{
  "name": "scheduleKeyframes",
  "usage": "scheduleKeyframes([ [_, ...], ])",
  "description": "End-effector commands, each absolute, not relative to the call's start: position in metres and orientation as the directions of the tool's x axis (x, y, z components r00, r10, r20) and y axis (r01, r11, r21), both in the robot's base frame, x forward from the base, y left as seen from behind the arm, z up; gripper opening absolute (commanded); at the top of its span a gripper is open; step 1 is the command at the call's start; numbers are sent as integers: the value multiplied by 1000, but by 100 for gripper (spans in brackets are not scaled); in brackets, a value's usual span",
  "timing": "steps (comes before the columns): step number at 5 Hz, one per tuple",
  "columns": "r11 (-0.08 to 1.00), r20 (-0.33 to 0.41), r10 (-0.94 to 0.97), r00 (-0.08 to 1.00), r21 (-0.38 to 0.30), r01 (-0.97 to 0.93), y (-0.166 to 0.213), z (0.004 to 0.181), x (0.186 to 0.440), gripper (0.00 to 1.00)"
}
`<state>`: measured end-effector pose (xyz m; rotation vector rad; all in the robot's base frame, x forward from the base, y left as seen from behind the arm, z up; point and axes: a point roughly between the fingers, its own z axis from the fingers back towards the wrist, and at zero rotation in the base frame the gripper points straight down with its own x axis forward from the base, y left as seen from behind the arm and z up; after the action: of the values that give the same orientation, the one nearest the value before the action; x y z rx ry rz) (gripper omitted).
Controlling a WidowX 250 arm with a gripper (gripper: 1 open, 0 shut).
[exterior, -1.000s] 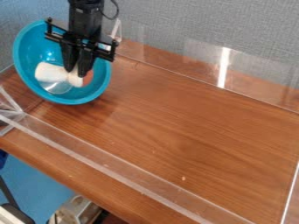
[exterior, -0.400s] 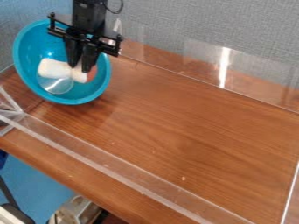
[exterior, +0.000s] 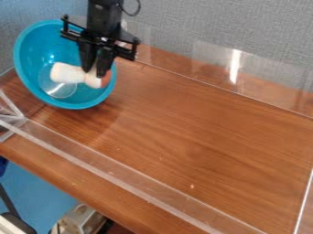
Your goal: Remove the mushroom from inside the blue bowl and put it on the table
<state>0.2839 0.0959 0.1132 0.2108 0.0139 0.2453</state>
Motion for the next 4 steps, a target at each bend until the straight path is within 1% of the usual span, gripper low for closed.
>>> scheduleKeyframes([
  [1, 947, 82, 235, 968, 205, -248, 87, 135, 286, 0],
  [2, 951, 68, 224, 972, 201, -233, 75, 129, 288, 0],
  [4, 960, 25, 201, 979, 195, -202, 54, 106, 294, 0],
])
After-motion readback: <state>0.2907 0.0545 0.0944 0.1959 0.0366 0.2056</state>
